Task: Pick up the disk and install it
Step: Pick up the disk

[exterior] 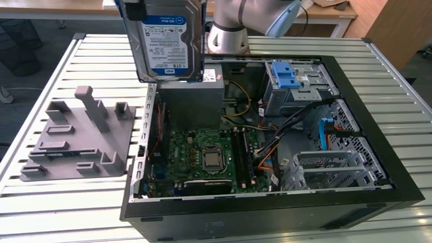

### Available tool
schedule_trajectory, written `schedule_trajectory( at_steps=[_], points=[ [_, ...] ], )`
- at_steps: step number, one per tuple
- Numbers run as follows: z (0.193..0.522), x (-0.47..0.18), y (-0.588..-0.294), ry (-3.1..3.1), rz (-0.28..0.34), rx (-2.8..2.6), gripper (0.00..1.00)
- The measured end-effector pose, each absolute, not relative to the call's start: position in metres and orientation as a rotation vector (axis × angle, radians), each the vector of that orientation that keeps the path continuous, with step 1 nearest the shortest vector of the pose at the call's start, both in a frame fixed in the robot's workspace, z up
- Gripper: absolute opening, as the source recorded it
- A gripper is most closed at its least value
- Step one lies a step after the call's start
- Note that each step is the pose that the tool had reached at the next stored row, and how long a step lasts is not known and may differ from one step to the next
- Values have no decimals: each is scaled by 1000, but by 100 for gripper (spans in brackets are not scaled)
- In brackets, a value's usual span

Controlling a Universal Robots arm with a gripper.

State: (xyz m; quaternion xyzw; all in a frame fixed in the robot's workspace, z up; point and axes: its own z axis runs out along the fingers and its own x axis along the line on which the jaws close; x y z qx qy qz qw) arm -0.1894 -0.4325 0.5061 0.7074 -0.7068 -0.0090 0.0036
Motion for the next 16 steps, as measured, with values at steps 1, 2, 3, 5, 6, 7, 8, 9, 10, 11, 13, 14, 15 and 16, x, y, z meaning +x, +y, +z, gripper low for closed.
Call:
schedule_trajectory(
  at_steps=[1,2,3,5,6,7,8,9,10,11,13,14,15,16],
  points=[
    [506,-185,-433,-2216,-28,2217,36],
    [506,-181,-433,-2215,-28,2217,36],
    [506,-176,-433,-2215,-28,2217,36],
    [505,-168,-433,-2216,-28,2217,36],
    [505,-163,-433,-2216,-28,2217,36],
    [505,-159,-433,-2215,-28,2217,36],
    [505,-155,-433,-2215,-28,2217,36],
    [504,-151,-433,-2215,-28,2217,36],
    [504,-147,-433,-2216,-28,2217,36],
    [504,-143,-433,-2215,-28,2217,36],
    [504,-137,-433,-2216,-28,2217,36],
    [504,-134,-433,-2216,-28,2217,36],
    [503,-131,-433,-2216,-28,2217,36],
    [503,-130,-433,-2215,-28,2217,36]
  ],
)
